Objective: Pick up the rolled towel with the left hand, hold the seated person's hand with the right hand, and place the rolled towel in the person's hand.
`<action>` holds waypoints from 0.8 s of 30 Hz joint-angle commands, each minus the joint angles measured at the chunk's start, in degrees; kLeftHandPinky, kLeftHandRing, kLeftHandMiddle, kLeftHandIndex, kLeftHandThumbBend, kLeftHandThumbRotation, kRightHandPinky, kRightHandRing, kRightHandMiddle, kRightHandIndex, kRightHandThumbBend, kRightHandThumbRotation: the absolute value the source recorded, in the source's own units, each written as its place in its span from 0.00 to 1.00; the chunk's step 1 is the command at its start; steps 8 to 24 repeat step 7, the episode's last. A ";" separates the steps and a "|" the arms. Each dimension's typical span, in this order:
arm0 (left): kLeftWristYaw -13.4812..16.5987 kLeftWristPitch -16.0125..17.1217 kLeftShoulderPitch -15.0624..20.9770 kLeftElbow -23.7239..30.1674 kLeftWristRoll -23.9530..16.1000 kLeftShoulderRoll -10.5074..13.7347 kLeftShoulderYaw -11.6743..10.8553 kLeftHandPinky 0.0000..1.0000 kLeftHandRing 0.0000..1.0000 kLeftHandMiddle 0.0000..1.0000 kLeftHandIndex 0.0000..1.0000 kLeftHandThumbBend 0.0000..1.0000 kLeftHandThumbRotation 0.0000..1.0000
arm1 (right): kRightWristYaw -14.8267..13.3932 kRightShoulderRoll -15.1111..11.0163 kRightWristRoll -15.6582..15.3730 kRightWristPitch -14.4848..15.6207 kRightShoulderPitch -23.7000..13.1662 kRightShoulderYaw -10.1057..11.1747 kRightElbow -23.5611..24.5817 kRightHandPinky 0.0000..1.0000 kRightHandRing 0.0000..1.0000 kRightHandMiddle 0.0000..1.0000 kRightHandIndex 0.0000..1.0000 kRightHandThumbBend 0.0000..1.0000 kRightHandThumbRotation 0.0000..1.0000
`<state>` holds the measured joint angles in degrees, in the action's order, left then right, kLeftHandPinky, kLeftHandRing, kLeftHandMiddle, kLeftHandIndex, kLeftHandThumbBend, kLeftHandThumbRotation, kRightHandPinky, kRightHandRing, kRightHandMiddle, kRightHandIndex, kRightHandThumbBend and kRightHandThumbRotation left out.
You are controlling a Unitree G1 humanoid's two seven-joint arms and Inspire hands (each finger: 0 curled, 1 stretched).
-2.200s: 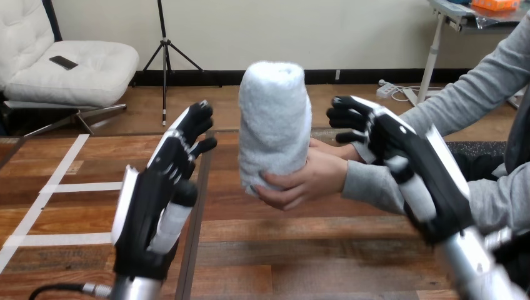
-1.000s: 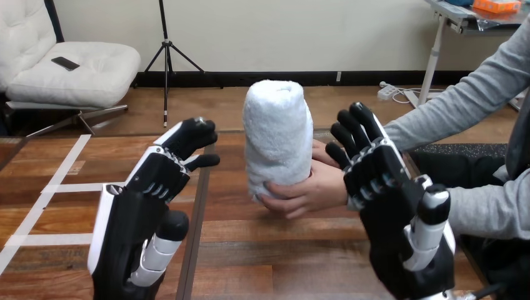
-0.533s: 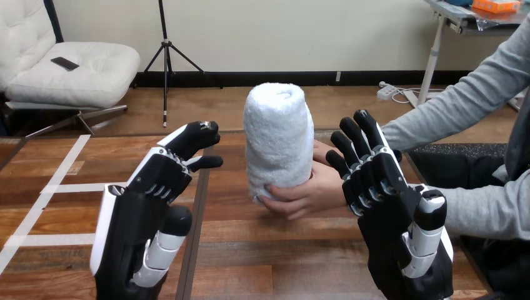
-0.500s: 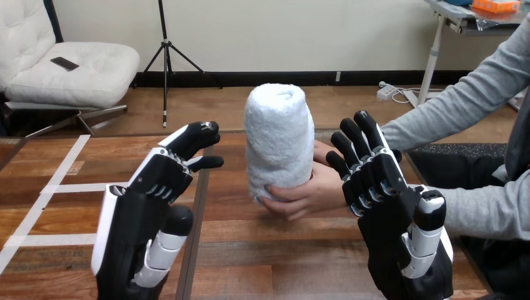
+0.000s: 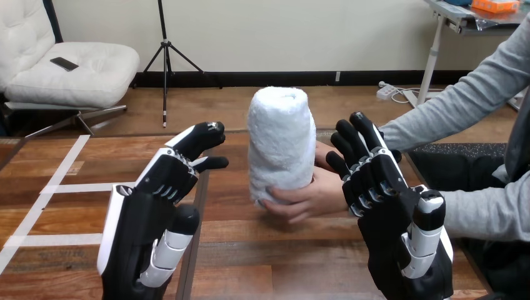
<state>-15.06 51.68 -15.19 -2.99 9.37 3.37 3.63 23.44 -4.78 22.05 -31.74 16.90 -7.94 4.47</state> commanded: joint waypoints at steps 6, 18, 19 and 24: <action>0.15 0.09 1.76 0.51 -0.02 -0.76 0.65 0.76 0.86 0.86 0.84 0.67 0.85 | 0.34 0.17 0.08 0.14 -1.82 1.14 3.03 1.00 0.98 0.96 0.96 0.84 1.00; -0.03 0.06 1.83 0.40 0.16 -0.67 0.75 0.76 0.87 0.87 0.84 0.67 0.85 | 0.35 0.15 0.11 0.19 -1.85 1.17 3.01 1.00 0.98 0.96 0.96 0.84 1.00; -0.03 0.06 1.83 0.40 0.16 -0.67 0.75 0.76 0.87 0.87 0.84 0.67 0.85 | 0.35 0.15 0.11 0.19 -1.85 1.17 3.01 1.00 0.98 0.96 0.96 0.84 1.00; -0.03 0.06 1.83 0.40 0.16 -0.67 0.75 0.76 0.87 0.87 0.84 0.67 0.85 | 0.35 0.15 0.11 0.19 -1.85 1.17 3.01 1.00 0.98 0.96 0.96 0.84 1.00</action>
